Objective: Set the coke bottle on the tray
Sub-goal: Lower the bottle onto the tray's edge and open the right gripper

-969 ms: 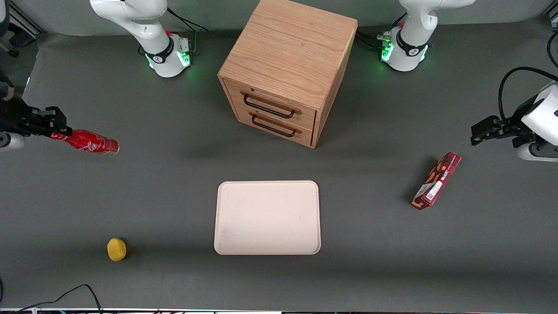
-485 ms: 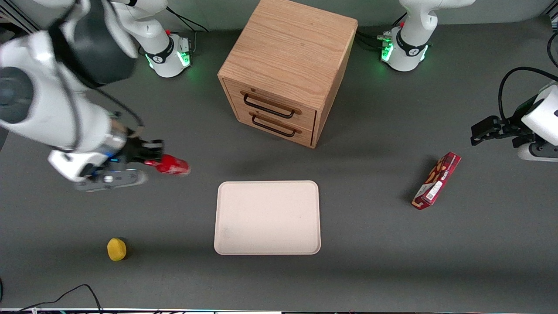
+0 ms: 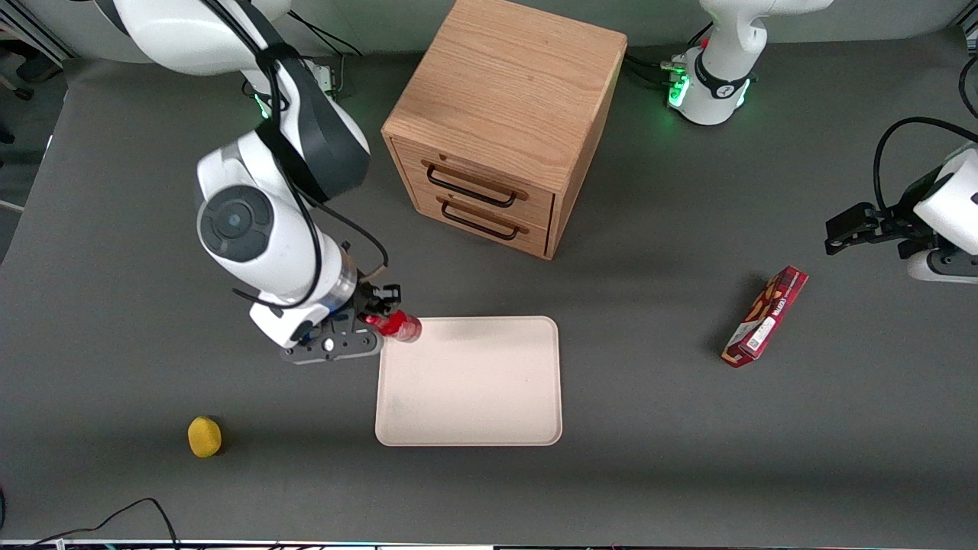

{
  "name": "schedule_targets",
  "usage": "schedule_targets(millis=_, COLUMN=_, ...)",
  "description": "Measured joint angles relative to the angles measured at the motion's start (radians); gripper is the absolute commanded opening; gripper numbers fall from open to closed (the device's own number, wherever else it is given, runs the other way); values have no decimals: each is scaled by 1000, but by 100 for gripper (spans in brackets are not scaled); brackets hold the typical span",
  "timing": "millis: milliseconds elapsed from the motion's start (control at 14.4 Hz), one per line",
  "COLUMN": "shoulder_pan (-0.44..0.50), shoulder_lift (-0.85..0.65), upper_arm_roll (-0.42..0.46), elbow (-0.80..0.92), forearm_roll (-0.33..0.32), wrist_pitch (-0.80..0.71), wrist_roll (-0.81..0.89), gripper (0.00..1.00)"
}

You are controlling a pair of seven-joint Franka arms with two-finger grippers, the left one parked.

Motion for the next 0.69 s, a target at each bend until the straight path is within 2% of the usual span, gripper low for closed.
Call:
schedule_targets(millis=277, shoulder_pan=-3, shoulder_lift=9, upper_arm_roll=-4, elbow=-175, forearm_roll=-6, wrist_pitch=209, wrist_roll=0, gripper=0)
schedule_targets(millis=692, shoulder_pan=-12, shoulder_lift=4, upper_arm_roll=-16, elbow=-195, forearm_roll=-37, wrist_pitch=249, wrist_roll=0, gripper=0)
